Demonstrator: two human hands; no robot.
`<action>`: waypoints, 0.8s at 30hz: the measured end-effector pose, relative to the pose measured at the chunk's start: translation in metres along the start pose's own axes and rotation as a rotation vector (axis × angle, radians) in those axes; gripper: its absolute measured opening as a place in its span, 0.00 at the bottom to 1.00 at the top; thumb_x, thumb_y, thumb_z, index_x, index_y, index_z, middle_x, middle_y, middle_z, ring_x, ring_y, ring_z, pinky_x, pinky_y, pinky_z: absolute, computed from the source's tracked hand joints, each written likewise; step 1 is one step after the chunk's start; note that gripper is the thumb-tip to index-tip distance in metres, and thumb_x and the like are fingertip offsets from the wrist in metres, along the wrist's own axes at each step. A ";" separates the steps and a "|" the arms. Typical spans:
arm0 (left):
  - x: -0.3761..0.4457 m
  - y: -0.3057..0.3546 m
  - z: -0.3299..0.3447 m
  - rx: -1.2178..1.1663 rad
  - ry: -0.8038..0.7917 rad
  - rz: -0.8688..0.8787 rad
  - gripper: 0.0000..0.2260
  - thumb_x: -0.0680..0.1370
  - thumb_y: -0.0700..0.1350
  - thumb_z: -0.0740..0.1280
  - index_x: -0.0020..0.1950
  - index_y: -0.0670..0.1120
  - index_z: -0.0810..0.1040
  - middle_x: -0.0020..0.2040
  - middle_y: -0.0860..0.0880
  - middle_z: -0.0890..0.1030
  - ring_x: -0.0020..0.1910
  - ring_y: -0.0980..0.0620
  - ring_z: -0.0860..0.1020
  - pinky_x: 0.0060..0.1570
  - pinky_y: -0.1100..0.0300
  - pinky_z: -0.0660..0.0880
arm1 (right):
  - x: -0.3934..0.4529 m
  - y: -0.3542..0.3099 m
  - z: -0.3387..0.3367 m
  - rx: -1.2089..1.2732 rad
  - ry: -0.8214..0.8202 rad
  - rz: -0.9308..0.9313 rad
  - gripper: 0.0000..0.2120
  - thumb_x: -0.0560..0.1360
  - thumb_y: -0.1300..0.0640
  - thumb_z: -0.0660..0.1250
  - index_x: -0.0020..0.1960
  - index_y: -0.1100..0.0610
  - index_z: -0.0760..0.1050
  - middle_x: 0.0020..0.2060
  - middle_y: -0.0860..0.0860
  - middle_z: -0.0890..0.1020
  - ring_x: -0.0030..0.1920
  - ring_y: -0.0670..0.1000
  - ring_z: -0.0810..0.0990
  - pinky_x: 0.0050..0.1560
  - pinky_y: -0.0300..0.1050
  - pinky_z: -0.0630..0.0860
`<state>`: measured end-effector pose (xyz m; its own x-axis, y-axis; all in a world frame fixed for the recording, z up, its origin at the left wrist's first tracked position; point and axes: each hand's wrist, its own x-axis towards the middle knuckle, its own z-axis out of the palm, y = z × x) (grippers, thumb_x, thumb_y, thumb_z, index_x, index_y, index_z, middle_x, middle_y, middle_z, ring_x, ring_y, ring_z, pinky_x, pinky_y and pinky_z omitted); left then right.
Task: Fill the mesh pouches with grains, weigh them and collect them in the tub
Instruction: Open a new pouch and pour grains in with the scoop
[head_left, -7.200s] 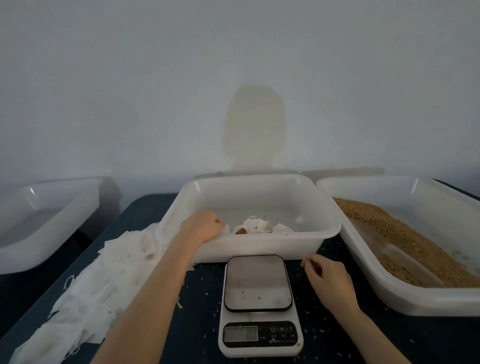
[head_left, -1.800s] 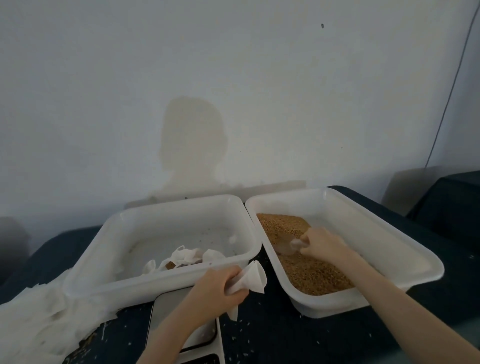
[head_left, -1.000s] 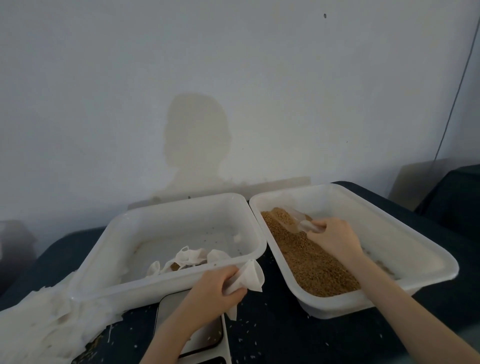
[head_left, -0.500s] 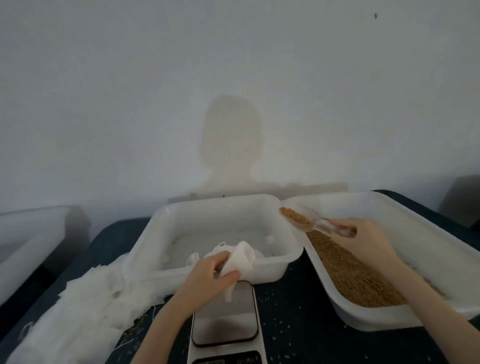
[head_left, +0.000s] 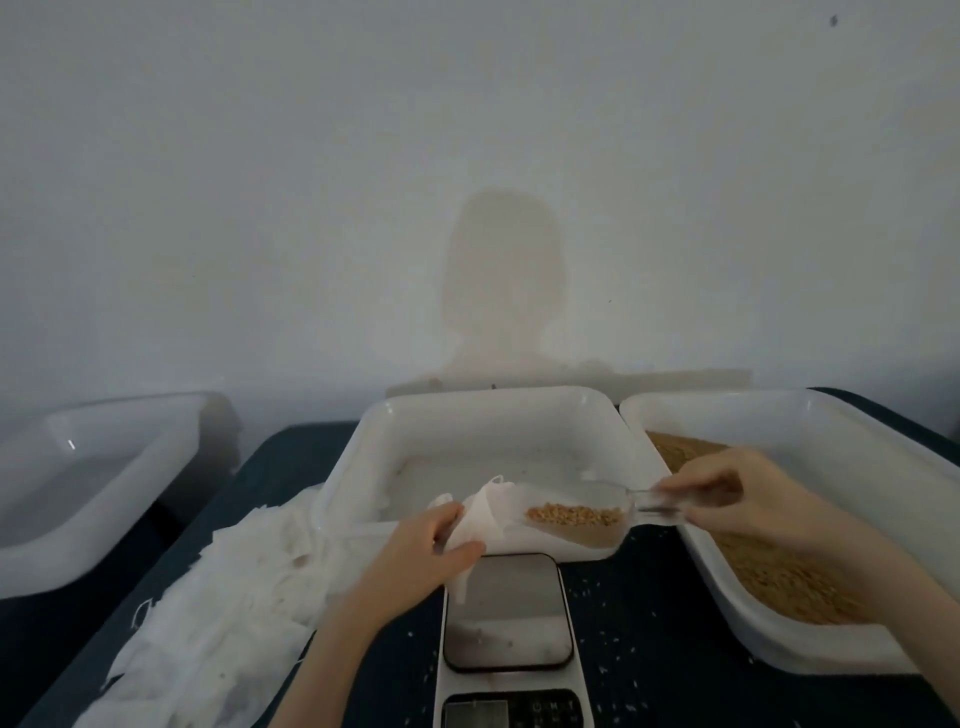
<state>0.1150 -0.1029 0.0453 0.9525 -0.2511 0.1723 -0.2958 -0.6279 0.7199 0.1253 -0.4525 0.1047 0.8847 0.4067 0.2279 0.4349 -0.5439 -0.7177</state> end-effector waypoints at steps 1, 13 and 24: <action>-0.001 -0.001 0.000 0.007 0.002 0.012 0.03 0.73 0.52 0.67 0.44 0.56 0.76 0.37 0.56 0.78 0.35 0.58 0.75 0.38 0.60 0.72 | 0.000 -0.002 0.000 -0.034 -0.018 0.000 0.18 0.70 0.68 0.71 0.48 0.45 0.84 0.43 0.43 0.86 0.45 0.42 0.83 0.48 0.34 0.78; -0.005 0.009 0.003 0.158 -0.024 0.075 0.25 0.68 0.68 0.63 0.64 0.69 0.63 0.53 0.62 0.78 0.49 0.63 0.77 0.51 0.62 0.75 | 0.003 -0.027 0.013 -0.071 -0.102 0.025 0.17 0.70 0.66 0.69 0.47 0.44 0.84 0.37 0.42 0.85 0.38 0.41 0.79 0.39 0.33 0.73; -0.007 0.015 0.010 0.148 -0.041 0.037 0.34 0.70 0.62 0.70 0.73 0.57 0.64 0.51 0.66 0.70 0.51 0.65 0.72 0.48 0.72 0.67 | 0.008 -0.035 0.020 -0.195 -0.119 0.008 0.16 0.69 0.60 0.70 0.47 0.38 0.82 0.38 0.46 0.85 0.39 0.50 0.80 0.38 0.36 0.73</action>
<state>0.1029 -0.1178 0.0477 0.9378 -0.3042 0.1672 -0.3411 -0.7188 0.6058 0.1140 -0.4154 0.1188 0.8671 0.4794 0.1349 0.4624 -0.6743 -0.5757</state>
